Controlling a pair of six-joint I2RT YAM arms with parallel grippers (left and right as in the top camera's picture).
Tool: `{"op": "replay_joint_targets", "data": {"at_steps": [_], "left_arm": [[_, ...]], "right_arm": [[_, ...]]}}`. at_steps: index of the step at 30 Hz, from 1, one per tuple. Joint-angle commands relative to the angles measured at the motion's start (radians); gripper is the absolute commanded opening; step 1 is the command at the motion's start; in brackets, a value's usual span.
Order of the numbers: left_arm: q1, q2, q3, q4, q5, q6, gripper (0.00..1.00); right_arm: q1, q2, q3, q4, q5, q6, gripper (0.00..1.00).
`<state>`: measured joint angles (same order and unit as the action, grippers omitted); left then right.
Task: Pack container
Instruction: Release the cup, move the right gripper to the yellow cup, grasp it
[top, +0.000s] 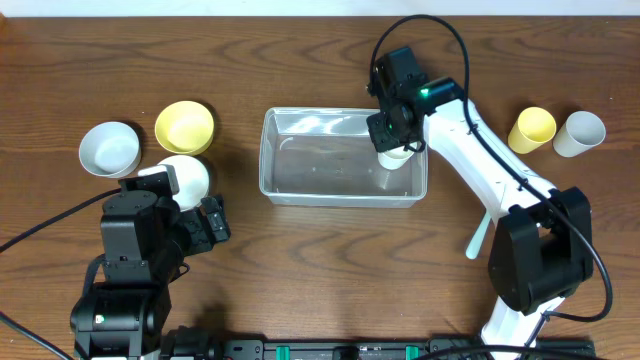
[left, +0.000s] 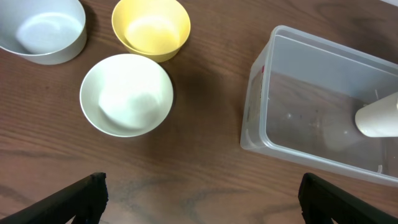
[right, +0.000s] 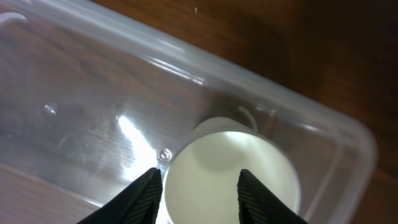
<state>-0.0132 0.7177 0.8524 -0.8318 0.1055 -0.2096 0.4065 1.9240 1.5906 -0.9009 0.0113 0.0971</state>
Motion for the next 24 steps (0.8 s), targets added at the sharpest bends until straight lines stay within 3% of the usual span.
{"op": "replay_joint_targets", "data": {"at_steps": [1,5,12,18,24], "left_arm": [[0.006,0.002,0.023,-0.002,0.007,-0.005,0.98],[0.006,0.002,0.023,-0.002,0.007,-0.005,0.98],[0.006,0.002,0.023,-0.002,0.007,-0.005,0.98],[0.006,0.002,0.023,-0.002,0.007,-0.005,0.98],[0.006,0.002,0.023,-0.002,0.007,-0.006,0.98]], "right_arm": [[-0.019,-0.052,0.127,-0.034,0.050,-0.003,0.44],[-0.072,-0.108,0.225,-0.119,0.159,0.089,0.61],[-0.304,-0.163,0.243,-0.202,0.141,0.114,0.86],[-0.483,-0.085,0.219,-0.256,0.119,0.057,0.89],[-0.559,0.011,0.212,-0.262,0.111,0.023,0.87]]}}
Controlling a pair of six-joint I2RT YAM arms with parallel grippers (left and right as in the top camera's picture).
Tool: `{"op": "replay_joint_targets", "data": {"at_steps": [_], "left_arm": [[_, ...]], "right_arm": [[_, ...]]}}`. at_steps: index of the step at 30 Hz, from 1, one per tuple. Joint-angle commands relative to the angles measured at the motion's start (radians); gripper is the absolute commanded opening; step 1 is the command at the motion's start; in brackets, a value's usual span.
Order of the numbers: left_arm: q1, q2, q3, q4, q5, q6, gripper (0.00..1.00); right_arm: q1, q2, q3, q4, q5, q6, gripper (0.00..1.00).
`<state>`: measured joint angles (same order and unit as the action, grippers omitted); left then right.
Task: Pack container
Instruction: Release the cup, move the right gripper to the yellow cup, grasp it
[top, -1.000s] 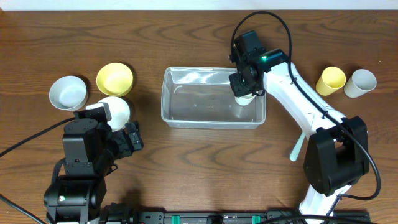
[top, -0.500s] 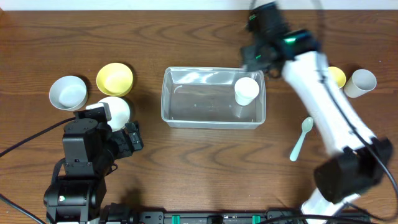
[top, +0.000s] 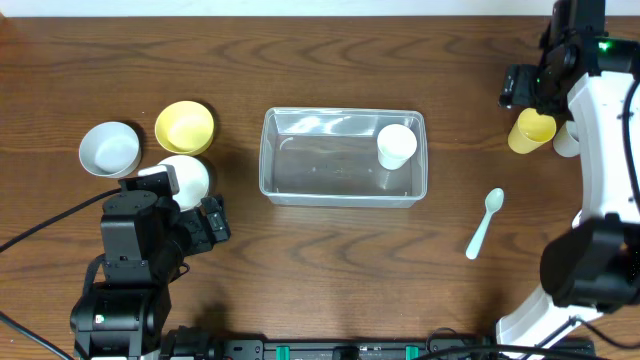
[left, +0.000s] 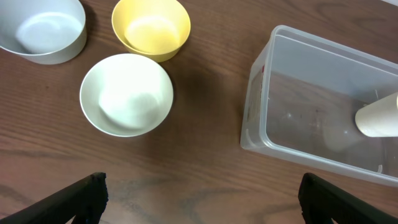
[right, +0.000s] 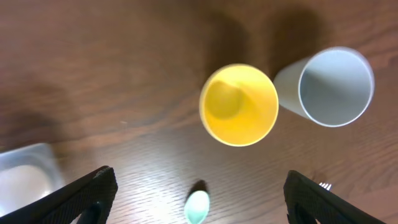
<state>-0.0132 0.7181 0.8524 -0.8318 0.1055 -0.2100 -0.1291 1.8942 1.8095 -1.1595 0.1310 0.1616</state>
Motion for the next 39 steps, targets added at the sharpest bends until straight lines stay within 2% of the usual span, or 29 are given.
{"op": "replay_joint_targets", "data": {"at_steps": [1,21,27,30,35,39], "left_arm": [[0.006,0.001,0.023,-0.002,0.007,-0.005,0.98],[0.006,0.001,0.023,-0.002,0.007,-0.005,0.98],[0.006,0.001,0.023,-0.002,0.007,-0.005,0.98],[0.006,0.001,0.023,-0.002,0.007,-0.005,0.98],[0.006,0.001,0.023,-0.002,0.007,-0.005,0.98],[0.005,0.001,0.023,-0.002,0.007,-0.005,0.98]], "right_arm": [[-0.030,0.057,-0.007,-0.003,-0.008,-0.048,0.87],[-0.040,0.277,-0.007,0.032,-0.060,-0.097,0.80],[-0.041,0.277,-0.007,0.047,-0.060,-0.097,0.62],[-0.041,0.277,-0.007,0.044,-0.060,-0.097,0.49],[-0.041,0.277,-0.007,0.045,-0.060,-0.096,0.34],[-0.041,0.277,-0.007,0.041,-0.060,-0.096,0.27]]}}
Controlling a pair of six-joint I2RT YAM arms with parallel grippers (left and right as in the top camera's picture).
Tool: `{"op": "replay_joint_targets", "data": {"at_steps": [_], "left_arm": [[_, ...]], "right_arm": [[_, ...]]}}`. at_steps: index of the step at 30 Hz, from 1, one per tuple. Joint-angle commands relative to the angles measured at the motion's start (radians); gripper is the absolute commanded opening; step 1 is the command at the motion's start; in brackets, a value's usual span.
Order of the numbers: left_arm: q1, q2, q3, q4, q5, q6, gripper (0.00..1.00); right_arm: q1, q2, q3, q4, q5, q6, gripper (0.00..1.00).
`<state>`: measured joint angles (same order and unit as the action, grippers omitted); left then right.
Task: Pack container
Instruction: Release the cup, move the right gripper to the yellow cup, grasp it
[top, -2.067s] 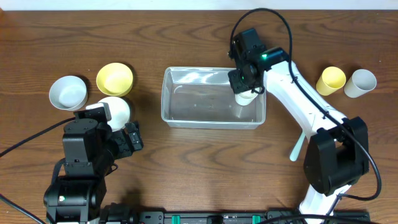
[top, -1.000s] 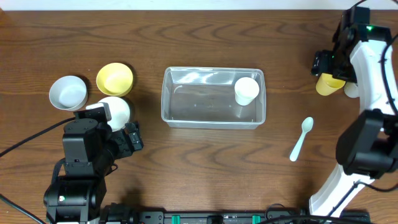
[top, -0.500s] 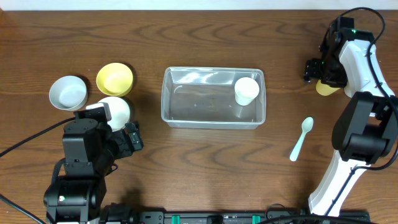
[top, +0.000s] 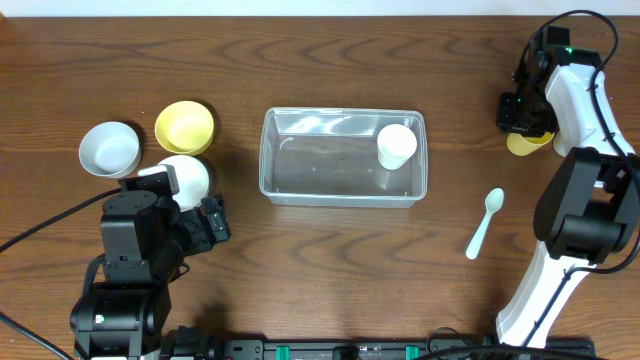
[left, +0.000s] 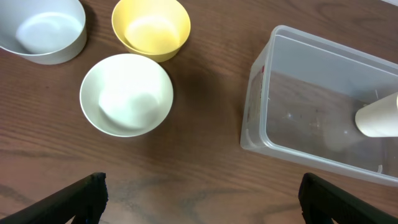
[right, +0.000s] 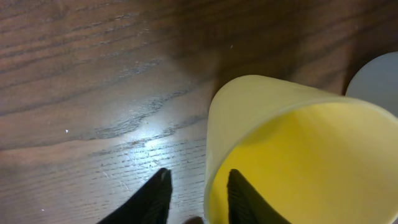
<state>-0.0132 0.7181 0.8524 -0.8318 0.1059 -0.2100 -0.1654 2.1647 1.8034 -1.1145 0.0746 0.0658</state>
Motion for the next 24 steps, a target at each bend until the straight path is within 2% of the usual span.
{"op": "replay_joint_targets", "data": {"at_steps": [1,7,15,17,24], "left_arm": [[0.006,0.001,0.023,-0.002,0.006,-0.005,0.98],[0.006,0.001,0.023,-0.002,0.006,-0.005,0.98],[0.006,0.001,0.023,-0.002,0.006,-0.005,0.98],[0.006,0.001,0.023,-0.002,0.006,-0.005,0.98],[0.006,0.001,0.023,-0.002,0.006,-0.005,0.98]], "right_arm": [[-0.005,0.007,-0.001,-0.004,-0.004,0.000,0.25],[-0.005,0.006,-0.001,-0.004,-0.004,-0.001,0.14],[-0.005,0.006,-0.001,-0.003,-0.004,0.000,0.08],[-0.005,0.006,-0.001,-0.004,-0.004,0.000,0.01],[-0.002,0.004,0.006,-0.004,-0.004,0.000,0.01]]}}
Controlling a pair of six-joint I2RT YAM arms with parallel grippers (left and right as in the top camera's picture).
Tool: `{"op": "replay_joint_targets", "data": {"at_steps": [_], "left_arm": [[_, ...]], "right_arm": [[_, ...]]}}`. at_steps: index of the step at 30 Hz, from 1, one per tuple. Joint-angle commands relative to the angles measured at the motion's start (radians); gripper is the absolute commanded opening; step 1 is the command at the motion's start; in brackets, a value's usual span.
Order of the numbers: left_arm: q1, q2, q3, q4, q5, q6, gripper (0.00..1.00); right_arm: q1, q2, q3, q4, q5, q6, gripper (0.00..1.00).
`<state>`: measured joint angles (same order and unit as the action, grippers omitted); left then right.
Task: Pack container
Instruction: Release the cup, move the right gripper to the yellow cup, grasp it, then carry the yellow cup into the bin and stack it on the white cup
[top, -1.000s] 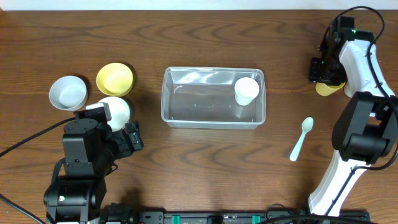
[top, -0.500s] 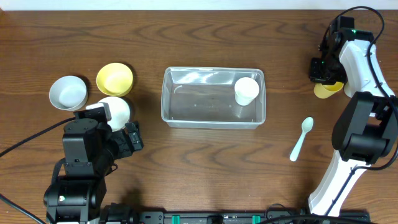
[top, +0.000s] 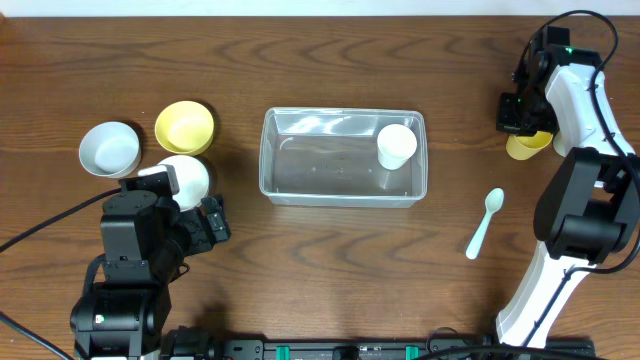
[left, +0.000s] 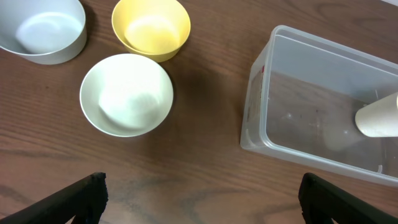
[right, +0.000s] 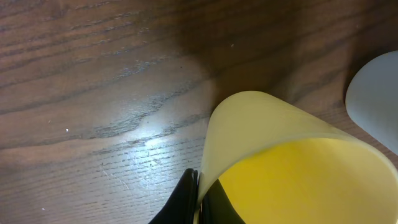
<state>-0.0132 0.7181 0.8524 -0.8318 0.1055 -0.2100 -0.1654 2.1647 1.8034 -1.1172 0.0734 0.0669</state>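
Observation:
A clear plastic container (top: 343, 157) sits mid-table with a white cup (top: 396, 145) standing in its right end; the cup also shows at the right edge of the left wrist view (left: 377, 116). At the far right my right gripper (right: 200, 196) is shut on the rim of a yellow cup (right: 292, 168), one finger inside and one outside the wall; overhead the yellow cup (top: 528, 146) peeks out under the gripper. My left gripper (left: 199, 196) is open above bare table, left of the container (left: 323, 118).
A pale grey cup (right: 376, 99) stands right beside the yellow cup. A light green spoon (top: 484, 222) lies right of the container. A white bowl (left: 127, 94), a yellow bowl (left: 151, 28) and a grey-white bowl (left: 42, 30) sit at the left.
My right gripper's fingers stood apart on either side of the yellow cup's rim; now they are closed tight on that rim. The left arm and everything else are unmoved.
My right gripper was over the container's right end, around the white cup. Then the white cup stood alone in the container and the gripper was open high above the yellow and grey cups. It then straddled the yellow cup's rim, and now grips it.

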Motion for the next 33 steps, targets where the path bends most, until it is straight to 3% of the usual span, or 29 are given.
{"op": "replay_joint_targets", "data": {"at_steps": [1,9,18,25,33], "left_arm": [[0.006,0.001,0.023,-0.002,0.007,-0.005,0.98],[0.006,0.001,0.023,-0.002,0.007,-0.005,0.98],[0.006,0.001,0.023,-0.002,0.007,-0.005,0.98],[0.006,0.001,0.023,-0.002,0.007,-0.005,0.98],[0.006,0.001,0.023,-0.002,0.007,-0.005,0.98]], "right_arm": [[0.001,-0.001,0.011,-0.004,-0.003,-0.001,0.01],[0.089,-0.163,0.043,-0.024,-0.015,-0.024,0.01],[0.372,-0.426,0.043,-0.094,-0.079,-0.114,0.01],[0.540,-0.436,0.040,-0.139,-0.079,-0.116,0.01],[0.564,-0.391,0.040,-0.157,-0.128,-0.105,0.01]]}}
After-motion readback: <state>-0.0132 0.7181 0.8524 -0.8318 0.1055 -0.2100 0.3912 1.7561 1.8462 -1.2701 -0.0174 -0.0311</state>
